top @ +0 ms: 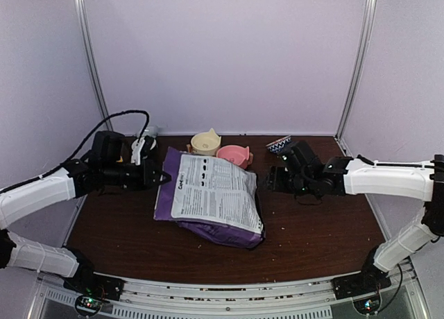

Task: Serve the pet food

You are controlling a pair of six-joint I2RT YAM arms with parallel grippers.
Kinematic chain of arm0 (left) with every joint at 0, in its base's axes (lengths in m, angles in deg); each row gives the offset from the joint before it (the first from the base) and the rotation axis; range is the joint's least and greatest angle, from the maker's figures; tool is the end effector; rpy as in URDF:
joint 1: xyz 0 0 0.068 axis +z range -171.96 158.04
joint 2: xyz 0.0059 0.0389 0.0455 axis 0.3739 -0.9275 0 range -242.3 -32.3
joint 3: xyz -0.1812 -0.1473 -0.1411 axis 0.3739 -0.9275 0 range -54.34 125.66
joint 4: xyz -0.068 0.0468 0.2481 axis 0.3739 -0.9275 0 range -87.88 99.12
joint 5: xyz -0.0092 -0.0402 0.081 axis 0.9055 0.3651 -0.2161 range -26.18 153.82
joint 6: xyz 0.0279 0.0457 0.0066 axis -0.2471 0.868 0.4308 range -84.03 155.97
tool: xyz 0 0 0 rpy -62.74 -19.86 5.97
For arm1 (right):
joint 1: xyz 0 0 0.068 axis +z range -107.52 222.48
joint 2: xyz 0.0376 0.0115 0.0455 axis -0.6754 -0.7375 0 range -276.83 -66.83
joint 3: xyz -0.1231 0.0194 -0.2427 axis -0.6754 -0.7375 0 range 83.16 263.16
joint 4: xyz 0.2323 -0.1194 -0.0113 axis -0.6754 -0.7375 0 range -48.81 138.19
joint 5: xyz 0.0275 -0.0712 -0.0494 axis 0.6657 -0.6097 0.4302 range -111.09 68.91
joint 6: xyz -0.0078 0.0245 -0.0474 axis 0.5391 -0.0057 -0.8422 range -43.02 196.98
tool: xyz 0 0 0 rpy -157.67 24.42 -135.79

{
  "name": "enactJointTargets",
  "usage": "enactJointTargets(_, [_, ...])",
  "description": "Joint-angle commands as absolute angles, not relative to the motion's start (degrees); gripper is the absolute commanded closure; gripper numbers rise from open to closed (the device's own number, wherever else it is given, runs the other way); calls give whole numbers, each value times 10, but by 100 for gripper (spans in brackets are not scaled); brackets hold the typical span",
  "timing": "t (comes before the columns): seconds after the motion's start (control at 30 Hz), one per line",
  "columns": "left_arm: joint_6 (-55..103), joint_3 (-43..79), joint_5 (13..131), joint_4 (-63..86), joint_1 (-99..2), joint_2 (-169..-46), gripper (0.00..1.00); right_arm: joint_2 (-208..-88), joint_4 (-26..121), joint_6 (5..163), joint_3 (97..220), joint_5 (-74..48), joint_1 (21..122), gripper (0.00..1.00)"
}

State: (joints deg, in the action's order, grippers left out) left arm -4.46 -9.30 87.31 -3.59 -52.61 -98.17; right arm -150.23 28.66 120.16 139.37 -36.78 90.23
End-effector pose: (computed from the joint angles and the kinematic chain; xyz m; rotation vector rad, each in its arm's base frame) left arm 0.2089 -0.1403 0.2645 0.0605 2.3352 -1.1172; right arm 0.2150 0.2223 0.2383 0.0352 2.3924 0.4449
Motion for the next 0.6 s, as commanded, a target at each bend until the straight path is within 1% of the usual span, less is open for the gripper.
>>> enactJointTargets(0.0, [58,57,919,-74,-497,-955,100,-1442,295,1180,1405,-387,854,21])
enactJointTargets(0.07, [62,101,955,-68,-496,-962,100,-1432,281,1169,1424,-392,845,21])
enactJointTargets(0.2, [8,140,1024,37,-503,-977,100,-1418,258,1157,1445,-395,843,20])
enactJointTargets(0.37, [32,179,1001,27,-540,-1005,100,-1395,284,1158,1429,-371,843,20])
enactJointTargets(0.57, [23,173,965,30,-590,-1029,100,-1386,306,1160,1425,-318,845,20])
